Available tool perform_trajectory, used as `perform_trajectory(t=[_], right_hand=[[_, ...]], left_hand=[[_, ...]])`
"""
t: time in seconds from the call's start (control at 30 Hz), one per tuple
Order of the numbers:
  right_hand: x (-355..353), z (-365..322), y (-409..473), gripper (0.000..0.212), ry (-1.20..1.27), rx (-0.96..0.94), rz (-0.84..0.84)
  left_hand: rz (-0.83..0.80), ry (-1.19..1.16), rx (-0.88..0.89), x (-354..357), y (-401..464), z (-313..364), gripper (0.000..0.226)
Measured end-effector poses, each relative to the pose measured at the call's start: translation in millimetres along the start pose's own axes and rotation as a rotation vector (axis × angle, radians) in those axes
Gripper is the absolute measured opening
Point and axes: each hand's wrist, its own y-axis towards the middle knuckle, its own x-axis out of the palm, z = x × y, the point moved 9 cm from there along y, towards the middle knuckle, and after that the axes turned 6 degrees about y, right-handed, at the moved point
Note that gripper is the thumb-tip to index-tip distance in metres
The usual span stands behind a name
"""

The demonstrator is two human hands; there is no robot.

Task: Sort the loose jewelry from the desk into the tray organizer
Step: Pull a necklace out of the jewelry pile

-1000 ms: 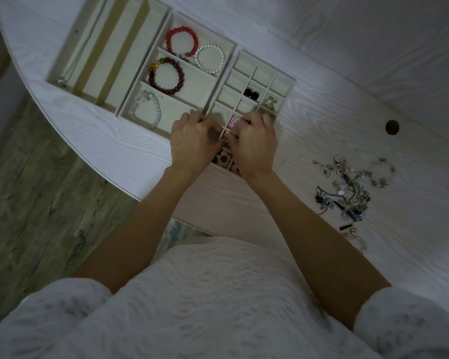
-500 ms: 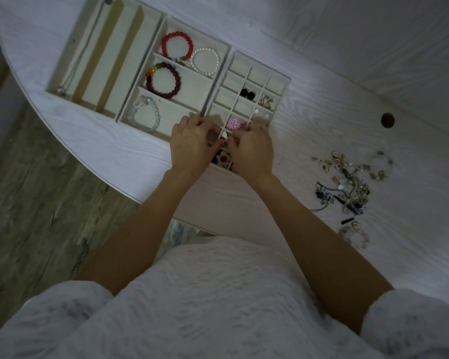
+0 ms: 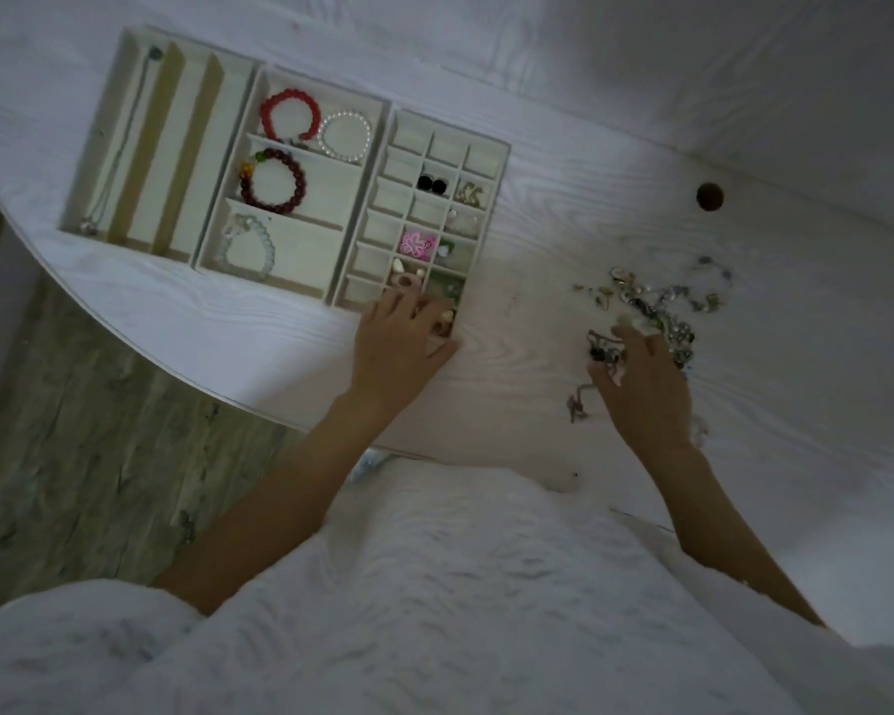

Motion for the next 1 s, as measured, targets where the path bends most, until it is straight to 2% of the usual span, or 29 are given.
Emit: perform_trajectory(t=[0.07, 0.13, 0.3, 0.4, 0.5, 0.63, 0.73, 0.83, 1.0], right_hand=[[11, 25, -7, 0.060, 0.082, 0.121, -0.065], [25, 28, -8, 0.064, 0.184, 0.140, -0.110], [40, -19, 5, 0.044, 0.314, -0.068, -0.029], [39, -27, 13, 0.042, 0.386, -0.135, -0.021], [27, -16, 17, 0.037, 0.437, -0.147, 0.059], [11, -7, 21, 0.022, 0.264, -0.197, 0.168], [14, -26, 30, 0.019, 0.172, -0.319, 0.145], [20, -40, 44, 0.020, 0.051, -0.361, 0.127], [11, -56, 52, 0.009, 0.139, -0.414, 0.046]], left_hand=[[-0.037, 0.020, 0.020, 5, 1, 14, 0.044], [-0.047, 0.019, 0.021, 7, 3, 21, 0.045], [0.033, 0.025, -0.001, -3, 9, 19, 0.039], [0.041, 0.047, -0.015, -3, 8, 20, 0.037], [-0.002, 0.048, -0.060, 0, 9, 17, 0.039], [0.002, 0.051, -0.093, -1, 8, 19, 0.039], [0.009, 0.061, -0.103, 0, 8, 21, 0.040], [0.014, 0.046, -0.101, 1, 7, 21, 0.041], [0.021, 0.032, -0.096, 1, 8, 22, 0.043]])
